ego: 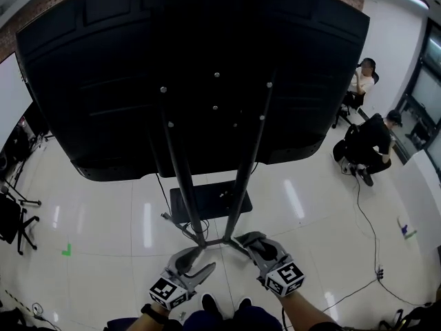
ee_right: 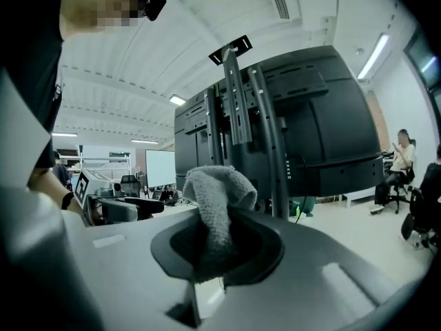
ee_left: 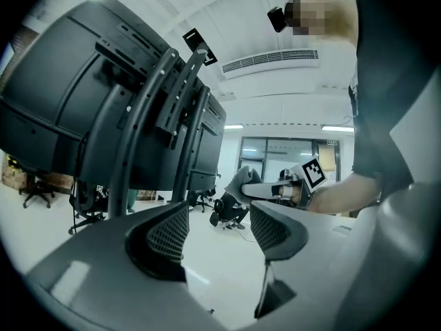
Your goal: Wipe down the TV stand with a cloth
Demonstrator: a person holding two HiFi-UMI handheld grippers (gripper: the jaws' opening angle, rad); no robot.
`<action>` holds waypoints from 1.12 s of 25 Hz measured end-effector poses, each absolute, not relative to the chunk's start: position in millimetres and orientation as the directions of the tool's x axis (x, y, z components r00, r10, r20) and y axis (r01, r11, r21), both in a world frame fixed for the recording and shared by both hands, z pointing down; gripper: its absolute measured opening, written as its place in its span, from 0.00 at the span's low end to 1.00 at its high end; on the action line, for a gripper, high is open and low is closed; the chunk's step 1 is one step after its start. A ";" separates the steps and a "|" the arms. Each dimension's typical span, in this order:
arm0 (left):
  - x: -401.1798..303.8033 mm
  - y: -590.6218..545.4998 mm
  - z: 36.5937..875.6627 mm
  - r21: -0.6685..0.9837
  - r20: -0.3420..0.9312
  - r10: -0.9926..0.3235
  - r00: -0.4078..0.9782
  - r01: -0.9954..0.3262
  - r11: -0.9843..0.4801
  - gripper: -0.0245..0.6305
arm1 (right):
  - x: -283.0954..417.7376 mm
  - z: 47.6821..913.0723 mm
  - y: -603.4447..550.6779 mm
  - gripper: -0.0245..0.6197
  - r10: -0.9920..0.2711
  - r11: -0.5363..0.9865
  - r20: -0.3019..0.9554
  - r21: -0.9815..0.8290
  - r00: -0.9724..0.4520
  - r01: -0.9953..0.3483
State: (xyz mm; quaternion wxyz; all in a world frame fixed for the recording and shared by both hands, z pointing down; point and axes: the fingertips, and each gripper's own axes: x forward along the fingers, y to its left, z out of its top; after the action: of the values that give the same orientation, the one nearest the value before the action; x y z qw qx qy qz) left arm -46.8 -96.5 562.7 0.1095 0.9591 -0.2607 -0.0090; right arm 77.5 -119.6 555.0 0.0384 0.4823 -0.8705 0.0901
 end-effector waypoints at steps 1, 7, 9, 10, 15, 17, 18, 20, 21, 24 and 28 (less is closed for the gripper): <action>-50.3 -90.3 560.9 0.214 0.030 -0.509 0.860 -0.503 -0.837 0.50 | 73.1 554.3 -110.2 0.10 -0.825 0.528 0.155 -0.132 -0.544 -0.839; -49.1 -52.1 551.2 0.205 0.033 -0.552 0.833 -0.547 -0.812 0.50 | 50.3 557.2 -54.1 0.10 -0.741 0.635 0.163 -0.144 -0.651 -0.759; -43.2 -37.6 549.7 0.212 0.034 -0.574 0.818 -0.567 -0.796 0.50 | 46.8 559.0 -30.7 0.10 -0.692 0.691 0.176 -0.122 -0.700 -0.713; -38.3 -28.3 547.4 0.212 0.032 -0.582 0.812 -0.575 -0.790 0.50 | 47.3 558.3 -18.9 0.10 -0.669 0.714 0.180 -0.114 -0.721 -0.691; -8.9 24.4 537.3 0.200 0.034 -0.616 0.787 -0.610 -0.767 0.49 | 56.4 542.4 29.2 0.10 -0.621 0.762 0.138 -0.121 -0.771 -0.636; 2.7 41.6 530.9 0.218 0.023 -0.636 0.772 -0.624 -0.750 0.49 | 63.4 538.0 46.6 0.10 -0.603 0.778 0.125 -0.125 -0.788 -0.615; 7.3 48.8 526.8 0.226 0.017 -0.644 0.765 -0.630 -0.743 0.49 | 66.8 535.5 54.2 0.10 -0.593 0.788 0.124 -0.117 -0.796 -0.605; 13.3 63.2 520.0 0.223 0.008 -0.652 0.758 -0.637 -0.738 0.49 | 73.7 532.5 67.2 0.09 -0.579 0.801 0.125 -0.097 -0.806 -0.591; 14.7 70.3 517.6 0.212 0.006 -0.652 0.758 -0.638 -0.740 0.49 | 77.1 531.8 72.4 0.09 -0.577 0.803 0.124 -0.093 -0.808 -0.588; 13.6 87.8 512.0 0.179 0.001 -0.651 0.759 -0.641 -0.746 0.49 | 83.0 518.4 81.5 0.09 -0.580 0.805 0.107 -0.075 -0.808 -0.588; 8.0 102.5 508.6 0.186 -0.007 -0.655 0.755 -0.643 -0.743 0.49 | 83.1 507.2 87.4 0.09 -0.590 0.798 0.078 -0.100 -0.804 -0.595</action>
State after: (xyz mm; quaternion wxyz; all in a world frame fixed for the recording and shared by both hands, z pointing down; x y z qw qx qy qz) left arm 8.0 102.5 508.6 0.0861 0.9329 -0.3479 -0.0358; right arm 83.1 87.4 507.2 0.0215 0.3124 -0.9478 0.0597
